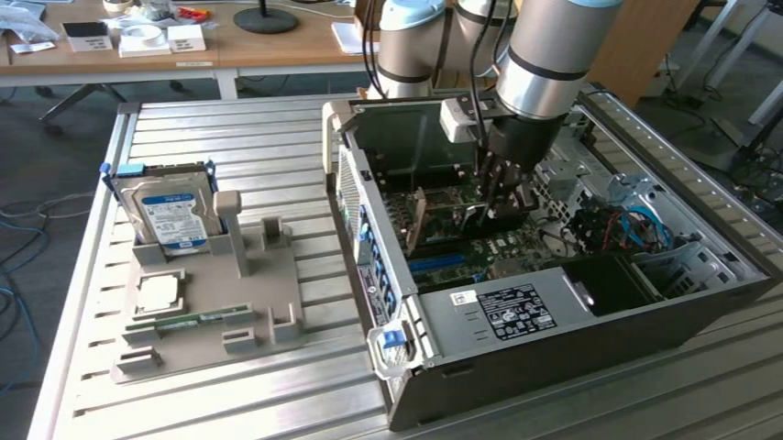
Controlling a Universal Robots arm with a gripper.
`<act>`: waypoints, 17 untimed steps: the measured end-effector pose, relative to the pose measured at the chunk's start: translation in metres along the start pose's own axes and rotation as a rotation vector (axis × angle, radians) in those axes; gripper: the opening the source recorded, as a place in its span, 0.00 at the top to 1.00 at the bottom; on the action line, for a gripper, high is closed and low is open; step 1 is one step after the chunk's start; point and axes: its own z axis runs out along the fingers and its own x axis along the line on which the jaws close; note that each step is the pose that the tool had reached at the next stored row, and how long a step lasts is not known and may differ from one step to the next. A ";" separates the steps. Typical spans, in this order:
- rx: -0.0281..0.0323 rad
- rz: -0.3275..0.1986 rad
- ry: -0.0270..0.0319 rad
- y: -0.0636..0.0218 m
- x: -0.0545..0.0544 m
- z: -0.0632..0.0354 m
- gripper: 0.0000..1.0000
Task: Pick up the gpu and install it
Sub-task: 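Insert the gpu into the slot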
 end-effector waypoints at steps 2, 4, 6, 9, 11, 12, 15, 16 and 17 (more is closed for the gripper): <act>0.0000 0.000 0.0001 0.0005 0.000 0.0001 0.73; 0.0000 0.000 0.0001 0.0007 0.000 0.0002 0.73; 0.0000 0.000 0.0001 0.0008 0.000 0.0002 0.73; 0.0000 0.000 0.0000 0.0008 0.000 0.0002 0.73; 0.0001 0.000 -0.0001 0.0014 0.000 0.0002 0.73; 0.0001 0.000 -0.0002 0.0022 0.000 0.0003 0.73; 0.0000 0.000 0.0001 0.0036 0.000 0.0002 0.73; 0.0000 0.000 0.0001 0.0036 0.000 0.0002 0.73; 0.0000 0.000 0.0001 0.0036 0.000 0.0002 0.73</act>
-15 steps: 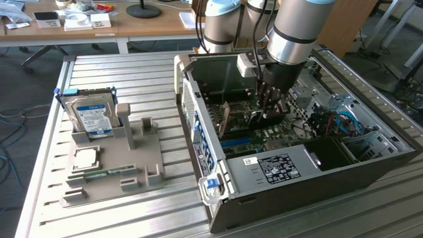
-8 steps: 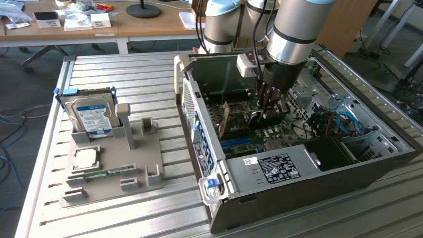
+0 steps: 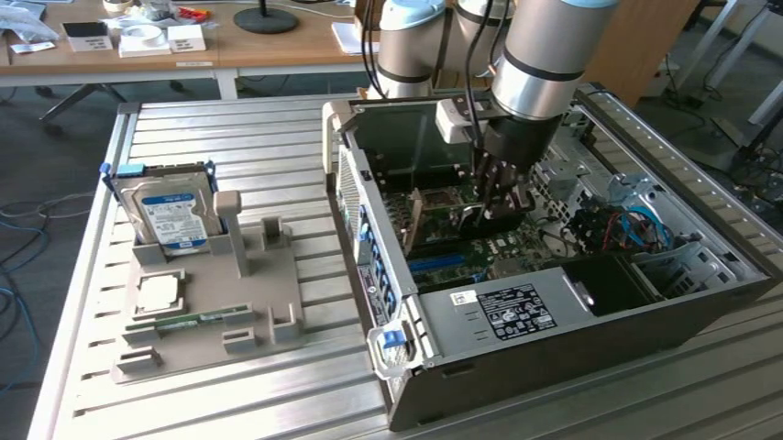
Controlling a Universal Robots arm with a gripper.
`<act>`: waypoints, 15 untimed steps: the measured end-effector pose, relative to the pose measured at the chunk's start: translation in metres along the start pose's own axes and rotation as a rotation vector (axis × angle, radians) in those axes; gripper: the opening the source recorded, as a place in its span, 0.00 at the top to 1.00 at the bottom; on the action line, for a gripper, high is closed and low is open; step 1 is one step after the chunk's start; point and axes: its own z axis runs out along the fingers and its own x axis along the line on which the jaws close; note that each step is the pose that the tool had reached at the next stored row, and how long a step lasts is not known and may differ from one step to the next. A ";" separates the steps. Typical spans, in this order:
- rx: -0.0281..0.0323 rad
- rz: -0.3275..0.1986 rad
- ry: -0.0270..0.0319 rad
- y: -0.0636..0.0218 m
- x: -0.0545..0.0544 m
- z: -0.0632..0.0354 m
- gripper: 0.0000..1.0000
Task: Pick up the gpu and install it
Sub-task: 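Insert the gpu into the slot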
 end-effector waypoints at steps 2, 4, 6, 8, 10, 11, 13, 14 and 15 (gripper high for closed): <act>0.0000 0.000 -0.0001 0.0007 0.000 0.0001 0.73; 0.0000 0.000 -0.0001 0.0025 0.000 0.0001 0.73; -0.0001 0.000 0.0001 0.0038 0.001 -0.0001 0.73; 0.0000 0.000 0.0000 0.0039 0.002 0.0000 0.73; -0.0001 0.000 0.0000 0.0039 0.003 0.0000 0.73; 0.0000 0.000 0.0000 0.0038 0.004 0.0000 0.73; 0.0000 0.000 0.0001 0.0039 0.005 0.0002 0.73; 0.0001 0.000 -0.0001 0.0044 0.005 0.0008 0.73; 0.0001 0.000 0.0001 0.0051 0.005 0.0016 0.73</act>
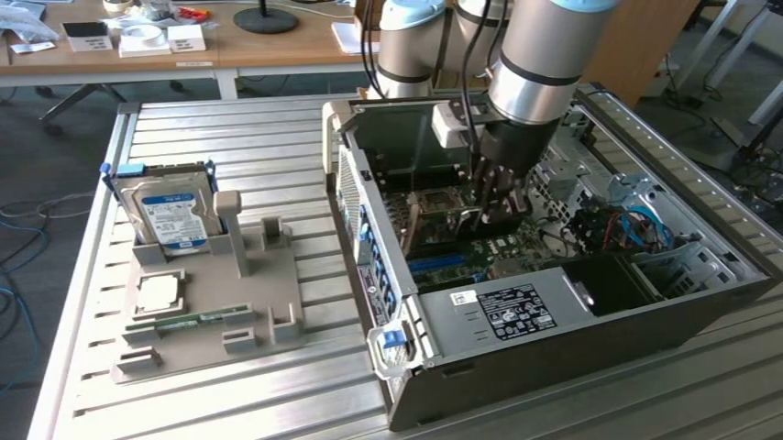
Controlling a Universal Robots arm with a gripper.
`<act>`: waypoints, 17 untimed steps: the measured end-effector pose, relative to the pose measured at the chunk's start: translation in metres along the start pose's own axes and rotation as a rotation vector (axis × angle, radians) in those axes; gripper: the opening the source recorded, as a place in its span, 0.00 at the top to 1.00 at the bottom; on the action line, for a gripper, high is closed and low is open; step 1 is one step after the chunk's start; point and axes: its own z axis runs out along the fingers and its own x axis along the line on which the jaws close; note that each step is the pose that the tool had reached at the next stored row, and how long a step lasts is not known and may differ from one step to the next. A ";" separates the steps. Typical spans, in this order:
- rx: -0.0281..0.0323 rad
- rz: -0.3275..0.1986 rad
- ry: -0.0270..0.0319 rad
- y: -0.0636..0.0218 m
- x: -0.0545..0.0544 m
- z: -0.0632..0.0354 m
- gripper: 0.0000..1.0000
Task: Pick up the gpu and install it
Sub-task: 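Insert the gpu into the slot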
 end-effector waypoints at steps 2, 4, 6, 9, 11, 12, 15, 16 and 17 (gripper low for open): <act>0.0000 0.000 0.0001 0.0013 0.000 0.0021 0.73; -0.0001 0.000 0.0001 0.0025 0.000 0.0041 0.73; 0.0000 0.000 0.0001 0.0037 0.001 0.0061 0.73; -0.0001 0.000 0.0001 0.0052 0.001 0.0096 0.73; -0.0001 0.000 0.0001 0.0059 0.001 0.0112 0.73; -0.0001 0.000 0.0003 0.0059 0.001 0.0111 0.73; -0.0001 0.000 0.0002 0.0060 0.001 0.0112 0.73; -0.0001 0.000 0.0001 0.0060 0.001 0.0112 0.73; -0.0001 0.000 0.0001 0.0060 0.001 0.0112 0.73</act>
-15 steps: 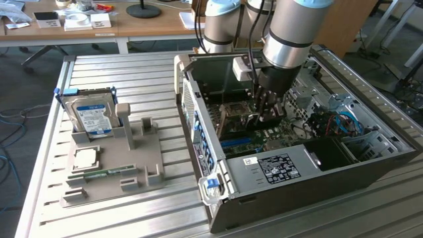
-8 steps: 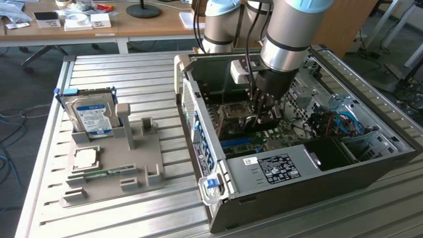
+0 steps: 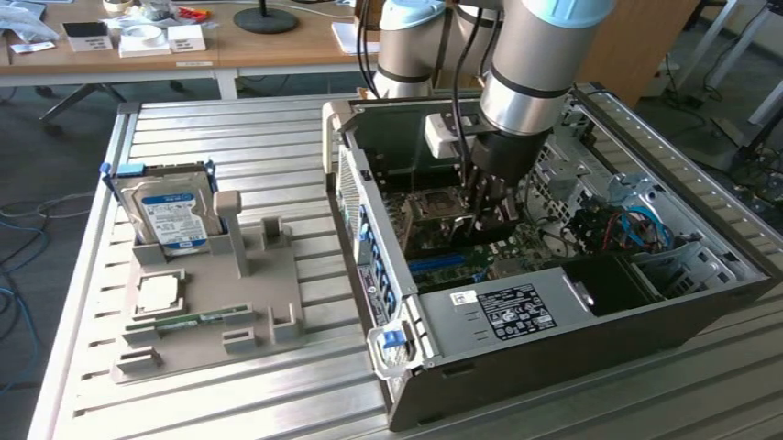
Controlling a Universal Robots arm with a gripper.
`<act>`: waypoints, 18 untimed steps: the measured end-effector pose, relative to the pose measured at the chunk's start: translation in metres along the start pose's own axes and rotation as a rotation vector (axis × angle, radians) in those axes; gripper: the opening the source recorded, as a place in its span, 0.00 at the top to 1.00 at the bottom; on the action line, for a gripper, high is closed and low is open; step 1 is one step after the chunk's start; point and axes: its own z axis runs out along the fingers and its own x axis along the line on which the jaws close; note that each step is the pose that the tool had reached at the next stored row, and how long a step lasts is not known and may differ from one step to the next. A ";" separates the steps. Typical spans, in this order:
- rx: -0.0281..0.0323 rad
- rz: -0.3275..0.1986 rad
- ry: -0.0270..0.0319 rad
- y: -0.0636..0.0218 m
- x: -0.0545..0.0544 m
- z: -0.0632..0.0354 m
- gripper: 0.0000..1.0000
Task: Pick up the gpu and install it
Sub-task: 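Insert the gpu into the slot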
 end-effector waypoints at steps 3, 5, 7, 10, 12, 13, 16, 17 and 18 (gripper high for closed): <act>0.0000 0.000 0.0000 0.0000 0.000 0.0000 0.73; 0.0001 0.000 0.0000 0.0004 0.000 0.0000 0.73; 0.0001 0.000 -0.0003 0.0028 0.000 0.0001 0.73; 0.0000 0.000 -0.0001 0.0066 0.000 0.0000 0.73; 0.0000 0.000 0.0000 0.0079 0.001 -0.0001 0.73; 0.0000 0.000 0.0000 0.0079 0.001 0.0000 0.73; 0.0000 0.000 0.0000 0.0079 0.001 -0.0001 0.73; 0.0000 0.000 0.0000 0.0079 0.001 -0.0001 0.73; 0.0000 0.000 0.0000 0.0080 0.001 -0.0001 0.73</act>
